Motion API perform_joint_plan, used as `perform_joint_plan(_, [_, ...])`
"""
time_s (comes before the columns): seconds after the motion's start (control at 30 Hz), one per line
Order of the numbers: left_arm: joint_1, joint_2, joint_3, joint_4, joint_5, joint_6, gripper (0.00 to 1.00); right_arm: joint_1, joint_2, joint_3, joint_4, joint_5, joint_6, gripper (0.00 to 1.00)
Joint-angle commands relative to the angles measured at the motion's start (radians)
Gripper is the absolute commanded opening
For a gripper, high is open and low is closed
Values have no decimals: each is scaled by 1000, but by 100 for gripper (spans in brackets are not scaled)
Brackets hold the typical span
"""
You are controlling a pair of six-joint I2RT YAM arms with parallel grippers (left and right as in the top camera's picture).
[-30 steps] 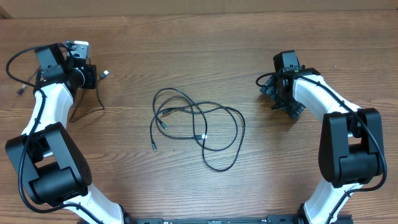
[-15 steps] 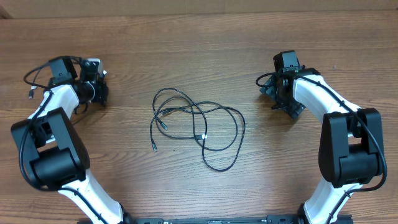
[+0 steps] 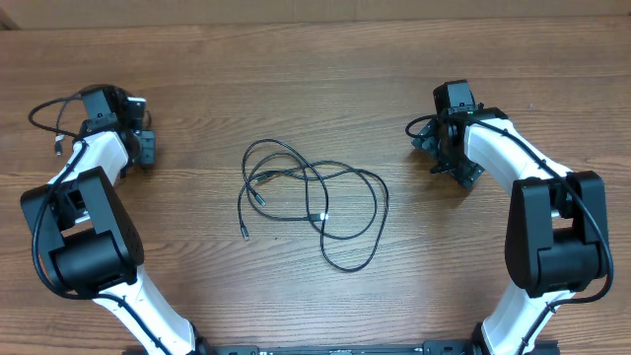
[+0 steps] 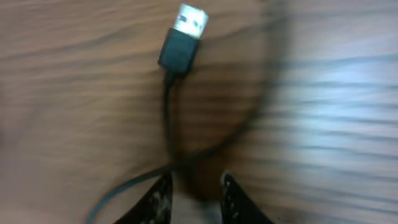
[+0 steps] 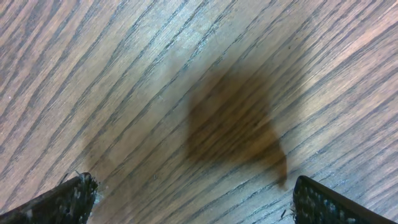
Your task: Untangle cables
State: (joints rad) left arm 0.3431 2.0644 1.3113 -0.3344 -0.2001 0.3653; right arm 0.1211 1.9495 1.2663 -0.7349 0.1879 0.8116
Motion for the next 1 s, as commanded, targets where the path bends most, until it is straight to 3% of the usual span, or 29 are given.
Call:
perform_joint_plan(0.0, [12, 48, -24, 11, -234, -5, 25, -1, -11, -3, 2, 8, 3, 100])
perform_joint_plan(0.17, [13, 48, -24, 76, -278, -3, 16, -1, -11, -3, 2, 8, 3, 100])
perform_joint_plan(0.2, [13, 44, -19, 85, -299, -3, 7, -1, -11, -3, 2, 8, 3, 100])
perform_joint_plan(0.23, [13, 41, -14, 85, -312, -5, 4, -1, -11, -3, 2, 8, 3, 100])
perform_joint_plan(0.37, [1, -32, 24, 77, -361, -63, 4, -1, -11, -3, 2, 8, 3, 100])
perform_joint_plan(0.47, [2, -124, 50, 79, -337, -183, 12, -1, -11, -3, 2, 8, 3, 100])
perform_joint_plan(0.53, [7, -195, 68, 86, -254, -219, 15, -1, -11, -3, 2, 8, 3, 100])
perform_joint_plan(0.77, [6, -408, 107, 64, 232, -242, 10, -1, -11, -3, 2, 8, 3, 100])
perform_joint_plan(0.8, [4, -429, 107, 45, 294, -264, 4, -1, -11, -3, 2, 8, 3, 100])
perform_joint_plan(0.97, [-11, -494, 107, -189, 578, -486, 4, -1, -11, -3, 2, 8, 3, 100])
